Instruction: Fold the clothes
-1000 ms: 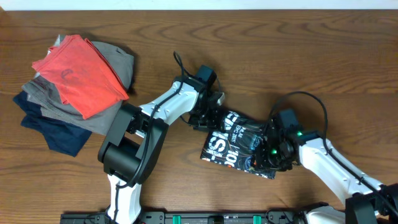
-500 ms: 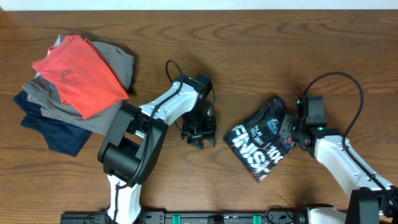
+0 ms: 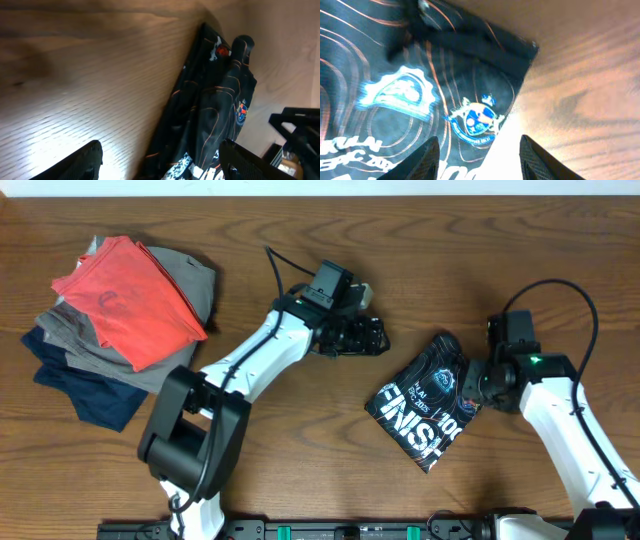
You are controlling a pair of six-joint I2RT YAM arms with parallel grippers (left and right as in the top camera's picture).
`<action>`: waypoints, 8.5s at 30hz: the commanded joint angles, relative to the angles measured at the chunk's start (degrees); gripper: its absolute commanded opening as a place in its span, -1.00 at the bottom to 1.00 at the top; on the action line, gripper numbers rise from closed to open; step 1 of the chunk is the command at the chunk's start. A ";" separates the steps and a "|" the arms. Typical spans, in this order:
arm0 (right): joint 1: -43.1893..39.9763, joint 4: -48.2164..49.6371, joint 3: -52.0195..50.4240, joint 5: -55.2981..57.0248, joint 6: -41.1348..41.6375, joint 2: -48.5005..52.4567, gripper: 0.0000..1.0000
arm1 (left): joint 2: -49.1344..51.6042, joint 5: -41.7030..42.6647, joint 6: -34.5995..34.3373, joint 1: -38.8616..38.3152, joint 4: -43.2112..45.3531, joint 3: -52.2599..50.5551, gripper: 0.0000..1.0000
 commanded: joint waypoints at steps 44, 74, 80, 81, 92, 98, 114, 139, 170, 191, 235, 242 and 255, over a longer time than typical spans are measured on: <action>-0.46 30.91 -15.06 0.83 -9.35 -0.04 0.15 | -0.98 3.85 7.76 -0.15 -3.87 3.19 0.96; -0.66 27.06 -15.06 0.85 -8.46 -0.20 0.19 | 17.66 10.64 8.35 -9.01 15.06 3.21 0.01; -0.92 24.55 -14.25 2.54 -8.46 -4.20 0.19 | 17.18 8.92 5.44 -5.81 16.57 4.61 -0.85; -1.16 23.65 -13.79 3.15 -8.46 -5.64 0.20 | 16.70 8.90 5.44 -4.87 16.44 4.87 -0.86; -7.43 17.62 -11.04 3.63 -8.72 -21.29 0.20 | 2.69 6.19 5.53 9.40 13.38 4.98 -0.88; -8.59 16.13 -11.04 3.63 -9.18 -22.53 0.20 | -8.17 1.36 5.51 19.85 10.19 4.98 -0.88; -8.59 16.70 -11.04 3.89 -9.18 -22.53 0.21 | -20.50 -2.71 4.15 43.76 8.87 4.98 -0.88; -8.63 18.03 -11.04 3.41 -9.16 -22.53 0.22 | -8.20 -32.37 3.80 58.42 10.21 3.63 0.39; -8.63 5.46 -6.82 -20.57 -17.49 -2.51 0.99 | -20.28 -27.19 9.22 35.89 -51.84 3.61 0.98; -8.48 1.81 -7.80 -8.59 -11.89 -51.45 0.98 | -88.30 -28.20 7.87 34.16 -32.41 -24.22 0.96; -3.43 32.24 -36.17 -10.12 -22.34 -78.49 0.99 | -100.26 -28.20 7.87 34.16 -32.70 -24.24 0.96; -3.45 49.81 -48.76 -9.66 -24.98 -78.49 0.98 | -100.26 -28.20 7.89 34.16 -32.70 -24.24 0.96; -3.48 45.05 -48.70 -9.46 -25.81 -78.40 0.99 | -100.26 -28.20 7.87 34.16 -32.70 -24.24 0.96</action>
